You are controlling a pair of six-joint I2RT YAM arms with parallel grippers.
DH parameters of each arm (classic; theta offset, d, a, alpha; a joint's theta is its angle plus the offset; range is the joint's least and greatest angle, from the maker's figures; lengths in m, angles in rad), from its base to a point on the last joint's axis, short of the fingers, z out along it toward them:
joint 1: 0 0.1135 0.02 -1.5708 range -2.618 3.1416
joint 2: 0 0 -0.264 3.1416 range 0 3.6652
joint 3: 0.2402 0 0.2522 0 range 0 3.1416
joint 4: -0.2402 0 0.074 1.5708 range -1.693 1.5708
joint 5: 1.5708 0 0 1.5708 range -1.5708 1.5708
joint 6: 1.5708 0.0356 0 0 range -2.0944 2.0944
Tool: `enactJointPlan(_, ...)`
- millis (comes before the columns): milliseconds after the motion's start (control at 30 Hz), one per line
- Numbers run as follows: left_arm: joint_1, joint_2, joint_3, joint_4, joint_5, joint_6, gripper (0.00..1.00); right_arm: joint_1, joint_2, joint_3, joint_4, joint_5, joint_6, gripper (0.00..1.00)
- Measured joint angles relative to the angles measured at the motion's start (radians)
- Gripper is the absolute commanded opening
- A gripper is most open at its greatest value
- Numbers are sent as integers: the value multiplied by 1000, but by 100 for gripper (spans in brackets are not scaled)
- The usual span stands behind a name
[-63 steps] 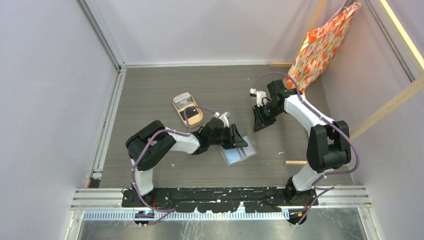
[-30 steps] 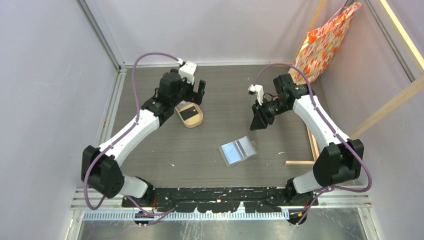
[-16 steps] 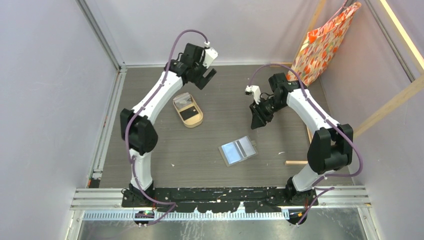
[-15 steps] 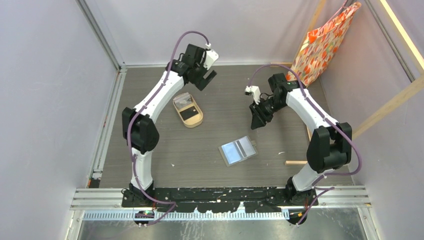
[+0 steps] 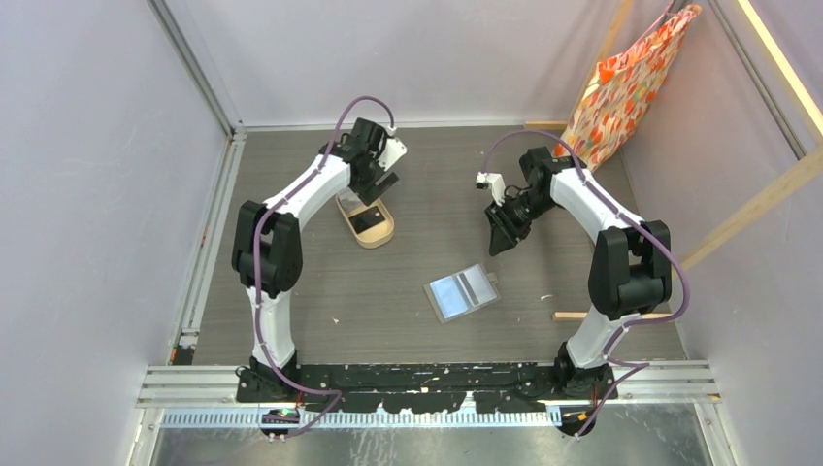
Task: Put the credit cards into the card holder
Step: Pick up the credit card from the storage box.
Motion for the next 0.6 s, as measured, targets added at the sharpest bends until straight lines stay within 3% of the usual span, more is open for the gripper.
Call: enactJointPlan(600, 3, 61, -47, 139, -86, 62, 72, -14, 18, 0, -7, -1, -6, 36)
